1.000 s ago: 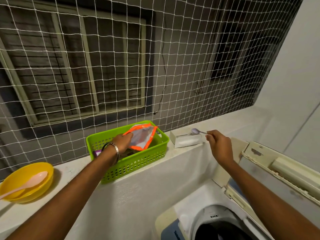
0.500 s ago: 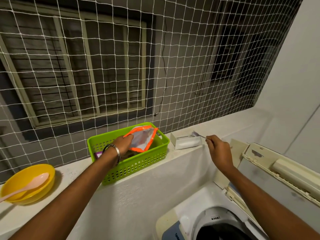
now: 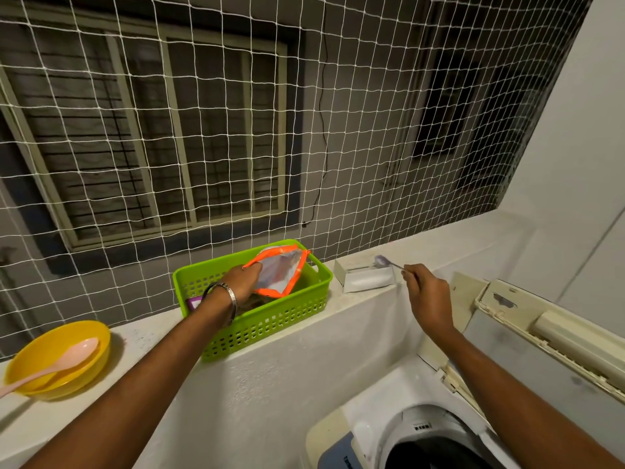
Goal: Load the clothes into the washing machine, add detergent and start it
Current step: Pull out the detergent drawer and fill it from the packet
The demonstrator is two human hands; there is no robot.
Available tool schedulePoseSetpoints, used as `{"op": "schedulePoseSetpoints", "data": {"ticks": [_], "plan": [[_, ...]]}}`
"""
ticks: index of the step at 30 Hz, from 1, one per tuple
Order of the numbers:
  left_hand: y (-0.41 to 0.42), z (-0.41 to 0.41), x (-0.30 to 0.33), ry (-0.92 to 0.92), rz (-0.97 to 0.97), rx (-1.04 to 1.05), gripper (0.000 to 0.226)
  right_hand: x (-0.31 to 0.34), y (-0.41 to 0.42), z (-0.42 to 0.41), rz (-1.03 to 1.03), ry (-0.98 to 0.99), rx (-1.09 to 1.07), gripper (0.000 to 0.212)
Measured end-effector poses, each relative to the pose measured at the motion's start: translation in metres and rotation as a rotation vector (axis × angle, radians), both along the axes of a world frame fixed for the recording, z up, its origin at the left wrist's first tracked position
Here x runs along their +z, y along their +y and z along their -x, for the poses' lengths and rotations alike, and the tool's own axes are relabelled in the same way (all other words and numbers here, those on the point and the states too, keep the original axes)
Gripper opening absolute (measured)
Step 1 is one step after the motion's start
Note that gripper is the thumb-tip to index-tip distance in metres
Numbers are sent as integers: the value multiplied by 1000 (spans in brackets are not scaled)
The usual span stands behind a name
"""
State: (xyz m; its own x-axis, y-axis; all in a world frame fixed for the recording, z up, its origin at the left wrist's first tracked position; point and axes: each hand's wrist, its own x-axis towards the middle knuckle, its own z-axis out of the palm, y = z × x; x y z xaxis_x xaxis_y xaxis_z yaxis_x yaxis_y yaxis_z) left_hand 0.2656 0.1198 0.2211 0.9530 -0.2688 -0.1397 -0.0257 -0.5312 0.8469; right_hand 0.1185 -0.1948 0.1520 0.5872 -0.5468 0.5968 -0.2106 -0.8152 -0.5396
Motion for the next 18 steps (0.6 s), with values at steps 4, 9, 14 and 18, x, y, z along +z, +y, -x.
{"op": "schedulePoseSetpoints", "data": {"ticks": [4, 9, 14, 18], "plan": [[0, 0, 0, -5, 4, 11, 37, -3, 1, -3, -15, 65, -14, 20], [0, 0, -1, -28, 16, 12, 38, 0, 3, -6, -25, 24, -5, 18], [-1, -1, -2, -27, 9, 16, 30, 3, 9, -3, -3, -111, -30, 19], [-1, -2, -5, -20, 10, 14, 37, -12, 8, -5, -29, 51, -35, 19]]}}
